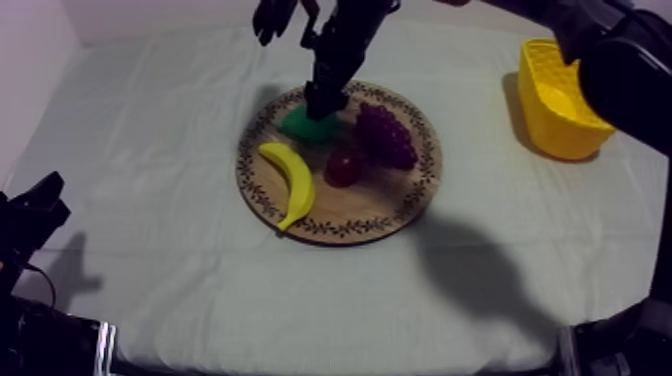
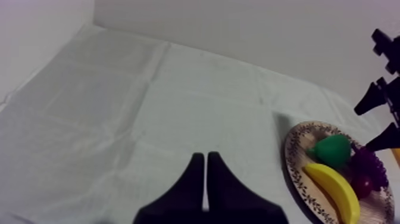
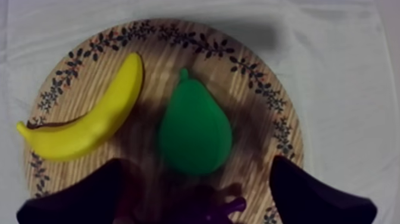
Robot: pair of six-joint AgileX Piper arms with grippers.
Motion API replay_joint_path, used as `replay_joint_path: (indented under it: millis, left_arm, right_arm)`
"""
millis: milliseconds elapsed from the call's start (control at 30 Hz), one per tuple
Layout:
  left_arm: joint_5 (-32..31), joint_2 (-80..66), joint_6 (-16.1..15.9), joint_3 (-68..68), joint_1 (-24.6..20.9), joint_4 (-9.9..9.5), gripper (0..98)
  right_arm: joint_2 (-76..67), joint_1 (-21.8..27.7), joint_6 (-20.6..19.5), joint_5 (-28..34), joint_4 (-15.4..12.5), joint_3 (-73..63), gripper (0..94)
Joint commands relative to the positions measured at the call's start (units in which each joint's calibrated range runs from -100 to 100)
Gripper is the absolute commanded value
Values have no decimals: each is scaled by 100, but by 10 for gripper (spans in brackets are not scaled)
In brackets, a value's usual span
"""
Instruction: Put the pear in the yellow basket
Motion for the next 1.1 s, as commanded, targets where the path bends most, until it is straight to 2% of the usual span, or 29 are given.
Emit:
replay_joint_path:
  millis: [0,133,467,700,1067]
  left_arm:
    - [-1,0,2,5,-1,2,1]
    - [-1,0,2,5,-1,2,1]
    - [-1,0,2,5,-1,2,1]
    - [-1,0,2,5,-1,2,1]
    - [-1,0,2,5,-1,2,1]
  right_arm:
    - [255,8,-20,77,24,-256,877]
    - [622,6,-70,170,56,-648,875]
    - [1136,-87,-206,-62,162,-786,863]
    - [1454,-16,-241,-4,193,-1139,825]
    - [1672,-50,-322,127,264,-1374,589]
